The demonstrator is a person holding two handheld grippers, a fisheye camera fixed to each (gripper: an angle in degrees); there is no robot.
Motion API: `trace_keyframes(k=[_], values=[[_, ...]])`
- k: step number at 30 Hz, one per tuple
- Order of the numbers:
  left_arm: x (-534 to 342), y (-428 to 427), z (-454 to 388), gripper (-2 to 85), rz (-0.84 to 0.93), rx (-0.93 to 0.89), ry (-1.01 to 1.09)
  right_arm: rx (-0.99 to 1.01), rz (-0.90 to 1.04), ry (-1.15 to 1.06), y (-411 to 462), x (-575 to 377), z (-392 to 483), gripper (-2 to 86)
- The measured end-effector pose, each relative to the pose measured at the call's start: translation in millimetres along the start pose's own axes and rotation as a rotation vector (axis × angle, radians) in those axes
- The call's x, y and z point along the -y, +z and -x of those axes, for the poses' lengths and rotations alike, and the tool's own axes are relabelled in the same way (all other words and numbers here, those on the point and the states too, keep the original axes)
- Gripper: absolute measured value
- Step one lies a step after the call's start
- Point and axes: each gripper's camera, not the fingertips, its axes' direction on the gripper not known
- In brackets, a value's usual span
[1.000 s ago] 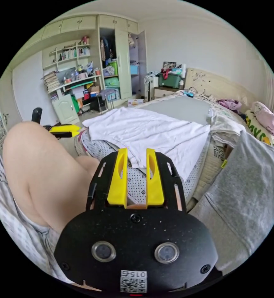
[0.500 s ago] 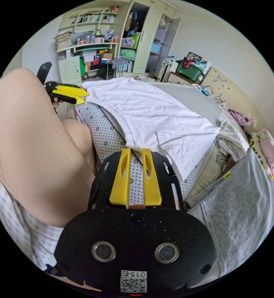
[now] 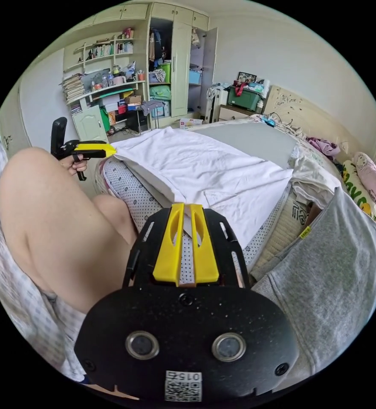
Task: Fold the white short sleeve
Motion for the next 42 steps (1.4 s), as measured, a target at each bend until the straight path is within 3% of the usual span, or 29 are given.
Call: trace_keyframes(k=[7, 10, 12, 15, 17, 20, 23, 27, 31, 35, 42], values=[[105.0, 26.7, 69.2, -0.2, 0.067, -0.056, 0.115, 0.020, 0.088, 0.026, -2.0, 103.1, -69.7, 2.1], [205.0, 57.2, 122.3, 0.1, -0.023, -0.008, 0.137, -0.205, 0.046, -0.051, -4.6, 219.4, -117.9, 1.5], [294.3, 87.6, 191.5, 0.7, -0.161, 0.139, -0.075, -0.408, -0.021, 0.111, 2.1, 329.4, -185.2, 1.4], [329.0, 98.8, 238.4, 2.6, -0.290, 0.158, -0.355, -0.519, -0.014, 0.375, 6.8, 388.6, -243.8, 9.0], [312.9, 96.1, 233.4, 4.5, -0.399, 0.031, -0.334, -0.414, -0.035, 0.366, 11.6, 385.2, -244.1, 10.3], [263.1, 103.6, 207.1, 5.8, -0.201, -0.057, -0.164, -0.249, -0.046, 0.167, 40.9, 334.4, -211.0, 10.4], [180.0, 103.9, 193.1, 6.7, 0.003, 0.014, -0.044, -0.262, -0.012, 0.112, 85.9, 280.9, -194.2, 9.7], [81.5, 73.2, 216.4, 8.6, 0.204, 0.021, -0.160, -0.115, 0.095, 0.117, 135.3, 283.8, -196.0, 11.3], [30.1, 32.3, 224.9, 9.5, 0.250, 0.084, -0.231, -0.119, 0.124, 0.057, 171.4, 319.4, -183.2, 12.7], [-5.4, 6.0, 223.8, 11.0, 0.272, 0.127, -0.263, -0.125, 0.273, 0.020, 225.0, 349.9, -177.2, 12.8], [-35.2, 5.4, 233.4, 9.7, 0.287, 0.075, -0.307, -0.126, 0.287, 0.171, 217.8, 343.4, -217.0, 0.1]])
